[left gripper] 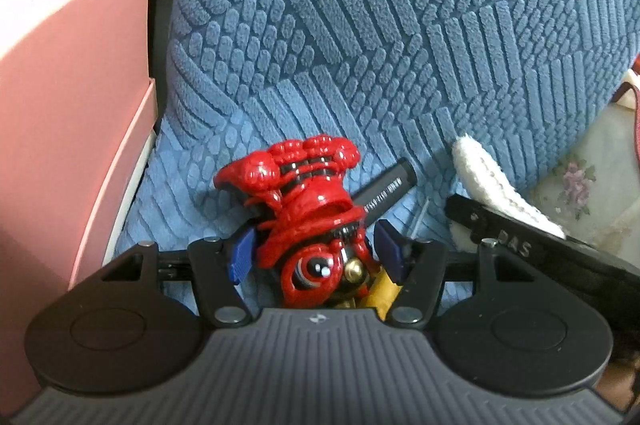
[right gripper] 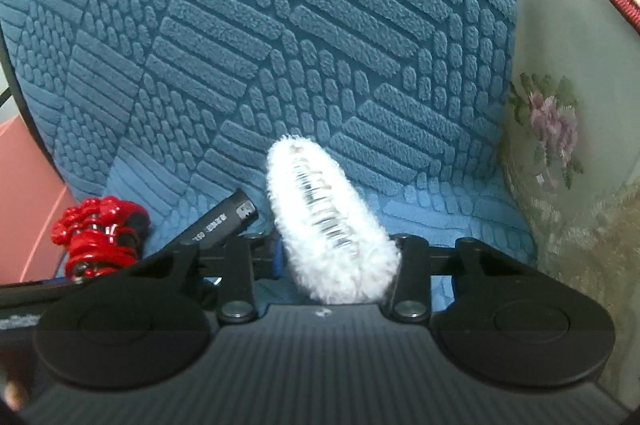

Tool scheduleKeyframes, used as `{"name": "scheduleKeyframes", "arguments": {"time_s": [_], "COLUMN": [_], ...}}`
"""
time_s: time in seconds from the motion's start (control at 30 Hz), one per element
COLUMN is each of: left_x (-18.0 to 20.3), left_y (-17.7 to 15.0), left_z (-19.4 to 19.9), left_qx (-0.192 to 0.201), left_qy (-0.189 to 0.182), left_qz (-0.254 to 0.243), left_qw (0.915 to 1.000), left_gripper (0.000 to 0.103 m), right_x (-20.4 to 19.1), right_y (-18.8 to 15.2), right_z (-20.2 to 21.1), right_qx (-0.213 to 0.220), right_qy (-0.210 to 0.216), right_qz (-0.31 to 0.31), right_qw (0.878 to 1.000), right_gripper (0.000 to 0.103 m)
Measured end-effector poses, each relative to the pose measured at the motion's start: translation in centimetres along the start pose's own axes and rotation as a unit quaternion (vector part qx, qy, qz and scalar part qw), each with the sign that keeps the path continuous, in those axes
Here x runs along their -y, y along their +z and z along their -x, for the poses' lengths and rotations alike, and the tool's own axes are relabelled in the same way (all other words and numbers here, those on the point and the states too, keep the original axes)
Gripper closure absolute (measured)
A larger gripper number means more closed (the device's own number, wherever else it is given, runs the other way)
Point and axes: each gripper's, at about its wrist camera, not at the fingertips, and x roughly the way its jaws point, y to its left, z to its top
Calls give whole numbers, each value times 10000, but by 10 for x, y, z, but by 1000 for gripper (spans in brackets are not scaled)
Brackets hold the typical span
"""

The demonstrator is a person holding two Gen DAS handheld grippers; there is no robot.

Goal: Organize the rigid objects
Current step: 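Grasp the red toy with the left tool while the right tool grasps the white brush head, then lift the red toy and white brush head off the seat with both tools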

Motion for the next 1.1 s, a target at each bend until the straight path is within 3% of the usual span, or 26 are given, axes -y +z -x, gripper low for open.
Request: {"name": "scheduleKeyframes", "arguments": {"time_s": [0.2, 0.4, 0.77, 1.1], "left_x": [4, -3, -6, -2], "left_y": [7, 9, -1, -32], "left_z": [-8, 0, 38, 88], "left_qx": [77, 20, 147, 76], "left_qy": [140, 59, -195, -355], "left_qz": [-20, 133, 122, -137], "left_qw": [9999, 9999, 9996, 9992], "left_gripper": [42, 42, 42, 42], "right_x": [-16, -4, -6, -13], "right_y": [-10, -4, -29, -60], "right_z": [10, 29, 87, 136], "right_qx": [-48, -113, -267, -459], "right_qy": [39, 45, 35, 129], "right_qz": [113, 27, 154, 194], "right_qw": [9999, 9999, 9995, 9987], "right_gripper": [63, 63, 63, 63]}}
